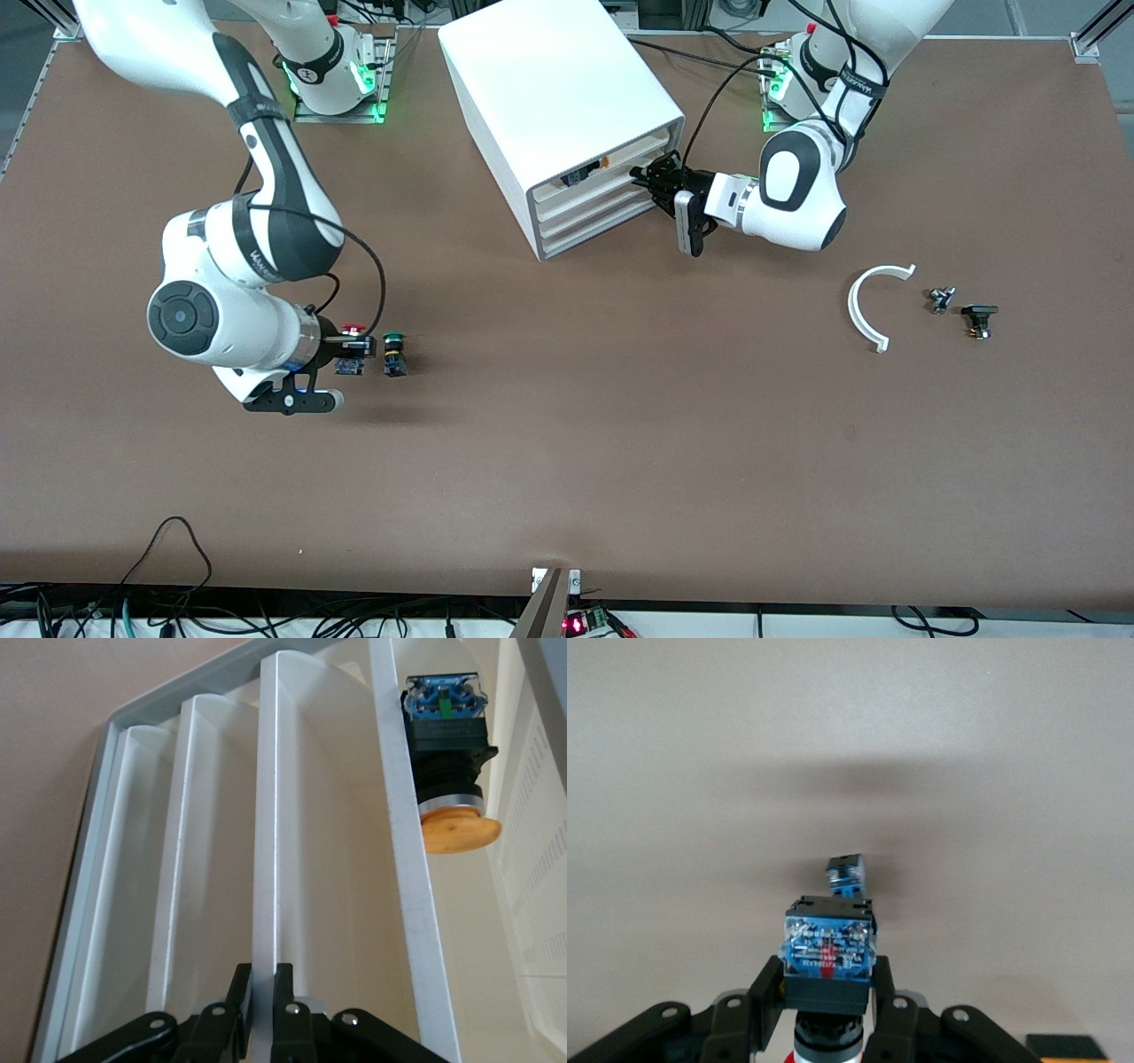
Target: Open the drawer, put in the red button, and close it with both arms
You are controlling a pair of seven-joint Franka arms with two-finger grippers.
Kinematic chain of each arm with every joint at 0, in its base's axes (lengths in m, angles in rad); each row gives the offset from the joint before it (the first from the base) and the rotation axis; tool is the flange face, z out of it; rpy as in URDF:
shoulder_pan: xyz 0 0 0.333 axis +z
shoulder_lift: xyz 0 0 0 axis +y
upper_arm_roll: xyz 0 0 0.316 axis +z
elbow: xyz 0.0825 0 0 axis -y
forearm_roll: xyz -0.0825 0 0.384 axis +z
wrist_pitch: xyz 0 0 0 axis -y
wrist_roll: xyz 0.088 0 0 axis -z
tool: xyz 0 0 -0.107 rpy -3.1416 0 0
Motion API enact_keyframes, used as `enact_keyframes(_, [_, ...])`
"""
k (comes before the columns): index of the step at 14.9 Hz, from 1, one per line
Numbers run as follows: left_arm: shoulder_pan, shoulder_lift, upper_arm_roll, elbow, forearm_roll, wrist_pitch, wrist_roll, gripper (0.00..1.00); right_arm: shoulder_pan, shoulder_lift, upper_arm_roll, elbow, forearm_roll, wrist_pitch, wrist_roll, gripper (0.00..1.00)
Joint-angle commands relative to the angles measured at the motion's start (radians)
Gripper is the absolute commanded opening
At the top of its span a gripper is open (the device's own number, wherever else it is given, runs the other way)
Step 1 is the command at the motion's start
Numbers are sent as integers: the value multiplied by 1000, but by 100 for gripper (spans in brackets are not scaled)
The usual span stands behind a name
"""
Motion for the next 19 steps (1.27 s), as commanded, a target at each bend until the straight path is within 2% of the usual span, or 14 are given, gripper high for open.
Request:
enact_keyframes(1, [58,11,18,31,89,2,36,0,46,14,-2,83,11,-50,133,0])
enact_keyframes(3, [130,16,16,68,177,1,30,0,75,16,-2,109,11,-53,218,0])
enact_keyframes(5, [184,60,16,137,235,-2,26,0,115,19,-4,142,8,-55,318,0])
enact_keyframes(9, [221,151,21,279,278,-4,25,0,184,25,-4,213,6,-53,510,0])
enact_keyframes(13, [272,203,21,371,329,-31,1,0,262,31,-9,247,5,-33,715,0])
enact_keyframes(14, [275,205,21,382,337,-56,-21,7,276,31,-9,253,5,-24,761,0])
enact_keyframes(15, [277,205,21,385,350,-65,-27,75,288,31,-9,261,5,-10,810,0])
enact_keyframes(16, [286,205,21,390,355,-85,-29,100,302,33,-9,264,5,6,864,0])
enact_keyframes(18, [313,202,19,396,354,-177,-36,100,331,33,-10,264,3,39,955,0])
enact_keyframes(19, [319,202,22,430,355,-215,-44,100,343,31,-10,264,3,62,1001,0])
